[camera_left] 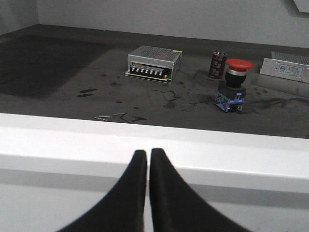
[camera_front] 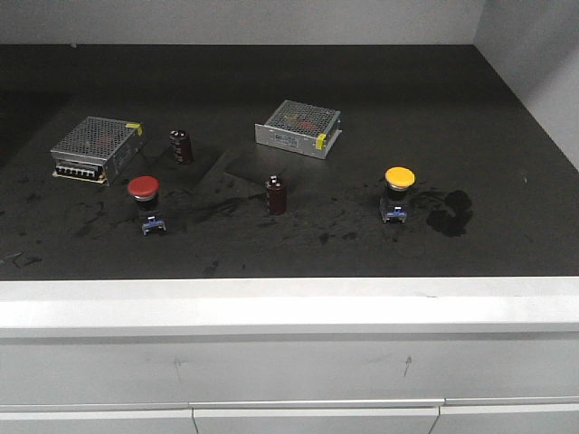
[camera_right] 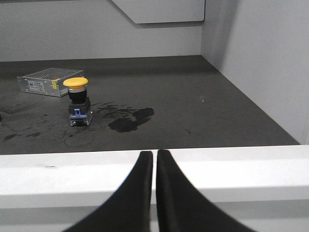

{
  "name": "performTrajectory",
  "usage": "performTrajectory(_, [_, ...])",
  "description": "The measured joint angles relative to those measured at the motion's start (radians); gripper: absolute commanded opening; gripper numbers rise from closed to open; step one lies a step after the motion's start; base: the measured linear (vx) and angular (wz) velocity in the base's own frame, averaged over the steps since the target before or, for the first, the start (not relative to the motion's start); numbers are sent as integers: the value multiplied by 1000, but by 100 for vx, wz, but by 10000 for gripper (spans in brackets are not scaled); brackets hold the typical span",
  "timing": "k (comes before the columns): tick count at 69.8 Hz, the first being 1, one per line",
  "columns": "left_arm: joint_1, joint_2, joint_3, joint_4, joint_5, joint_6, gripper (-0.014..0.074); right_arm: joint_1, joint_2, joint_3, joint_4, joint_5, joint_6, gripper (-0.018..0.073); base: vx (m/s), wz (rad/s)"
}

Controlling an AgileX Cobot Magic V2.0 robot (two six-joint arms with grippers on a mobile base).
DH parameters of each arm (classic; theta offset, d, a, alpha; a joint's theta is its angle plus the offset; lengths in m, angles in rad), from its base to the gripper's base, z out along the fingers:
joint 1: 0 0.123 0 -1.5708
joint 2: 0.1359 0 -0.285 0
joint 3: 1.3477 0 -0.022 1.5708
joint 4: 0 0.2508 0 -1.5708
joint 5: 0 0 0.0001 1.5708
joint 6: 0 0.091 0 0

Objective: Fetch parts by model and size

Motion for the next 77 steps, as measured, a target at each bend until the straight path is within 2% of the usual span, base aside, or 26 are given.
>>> performTrajectory(77, [0, 0, 0, 0, 0, 0, -6, 0, 0, 0, 0, 0, 0, -2, 0, 0])
